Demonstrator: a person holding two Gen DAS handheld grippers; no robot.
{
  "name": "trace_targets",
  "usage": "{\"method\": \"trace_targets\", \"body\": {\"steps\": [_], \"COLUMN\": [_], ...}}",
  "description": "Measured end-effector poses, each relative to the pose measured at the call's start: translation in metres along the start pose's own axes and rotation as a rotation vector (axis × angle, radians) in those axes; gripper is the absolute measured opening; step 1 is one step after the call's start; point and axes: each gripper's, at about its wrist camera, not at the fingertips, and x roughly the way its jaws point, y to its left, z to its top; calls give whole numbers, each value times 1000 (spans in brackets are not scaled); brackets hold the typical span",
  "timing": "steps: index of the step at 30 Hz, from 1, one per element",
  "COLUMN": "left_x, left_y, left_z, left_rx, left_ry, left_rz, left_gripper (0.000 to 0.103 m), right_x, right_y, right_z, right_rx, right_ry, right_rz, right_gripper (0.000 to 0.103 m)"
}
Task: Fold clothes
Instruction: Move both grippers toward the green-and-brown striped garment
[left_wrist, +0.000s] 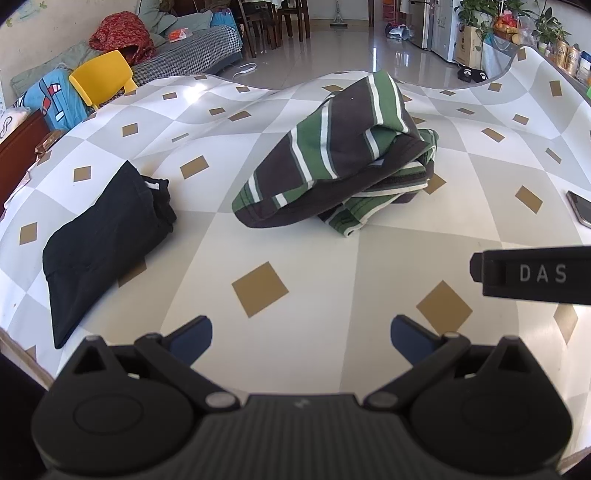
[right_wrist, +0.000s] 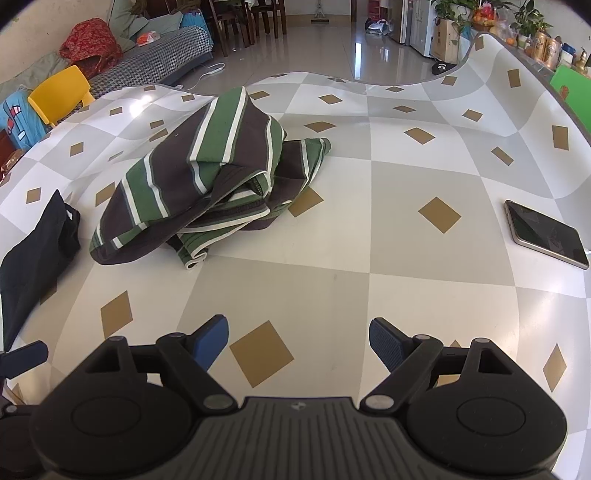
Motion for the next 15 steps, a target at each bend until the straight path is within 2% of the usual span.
{"method": "trace_targets", "body": {"steps": [15], "left_x": [9], "left_y": [15], "left_z": [-3], "left_rx": [-48], "left_ry": [39], "left_rz": [1], "left_gripper": [103], "right_x": [6], "right_y": [10], "right_z": [-7], "right_rx": [-35], "right_ry": [2], "right_rz": [-17], "right_gripper": [83]}}
